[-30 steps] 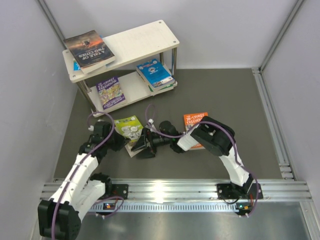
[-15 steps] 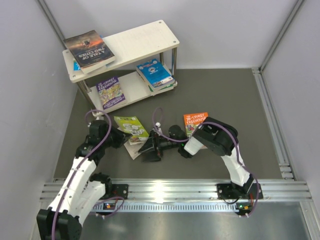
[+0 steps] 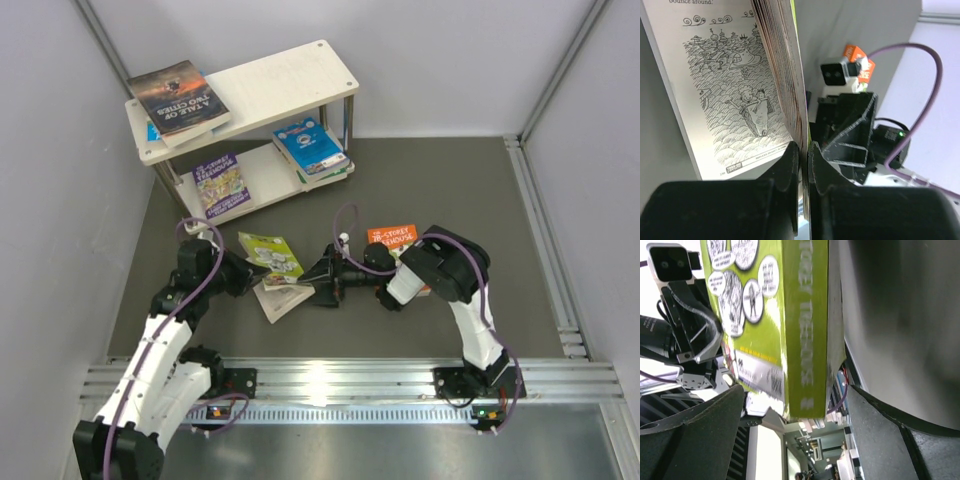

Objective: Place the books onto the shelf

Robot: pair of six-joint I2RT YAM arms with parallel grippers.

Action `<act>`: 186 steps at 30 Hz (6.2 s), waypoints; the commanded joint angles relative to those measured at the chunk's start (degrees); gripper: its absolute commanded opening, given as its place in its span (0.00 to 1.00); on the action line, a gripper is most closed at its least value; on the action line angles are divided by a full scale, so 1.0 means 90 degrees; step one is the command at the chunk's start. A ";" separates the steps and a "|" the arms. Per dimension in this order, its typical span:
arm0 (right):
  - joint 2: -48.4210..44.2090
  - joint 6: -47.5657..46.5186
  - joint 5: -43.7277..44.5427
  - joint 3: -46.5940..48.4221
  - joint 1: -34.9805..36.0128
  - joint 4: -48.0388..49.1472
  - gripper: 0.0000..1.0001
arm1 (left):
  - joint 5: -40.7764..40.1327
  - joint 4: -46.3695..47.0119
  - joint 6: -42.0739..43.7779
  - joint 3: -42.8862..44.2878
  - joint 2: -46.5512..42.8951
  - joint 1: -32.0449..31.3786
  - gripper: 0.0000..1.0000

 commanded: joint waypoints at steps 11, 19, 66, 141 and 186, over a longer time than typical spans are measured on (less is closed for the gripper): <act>0.0571 0.0293 0.0256 0.1143 0.0232 0.1007 0.20 | 0.1118 0.0819 0.0238 -0.0207 -0.0133 0.0032 0.00; -0.0558 -0.0642 -0.0163 0.0664 -0.0050 -0.0444 0.00 | -0.0245 -0.1300 0.1850 0.1051 0.0375 0.0032 0.99; -0.3012 -0.8448 0.5754 0.6807 0.1893 -1.4239 0.00 | -0.0845 -0.1371 0.0389 0.5086 0.4761 -0.1971 0.99; -0.6236 -0.5049 0.0129 0.2159 -0.1906 -0.9803 1.00 | 0.3140 0.2819 -0.0667 0.4090 0.3100 -0.0807 0.00; -0.5924 -0.4285 -0.0262 0.2158 -0.1877 -0.8111 0.00 | 0.0484 -0.1761 0.1692 0.4624 0.2115 -0.0319 0.82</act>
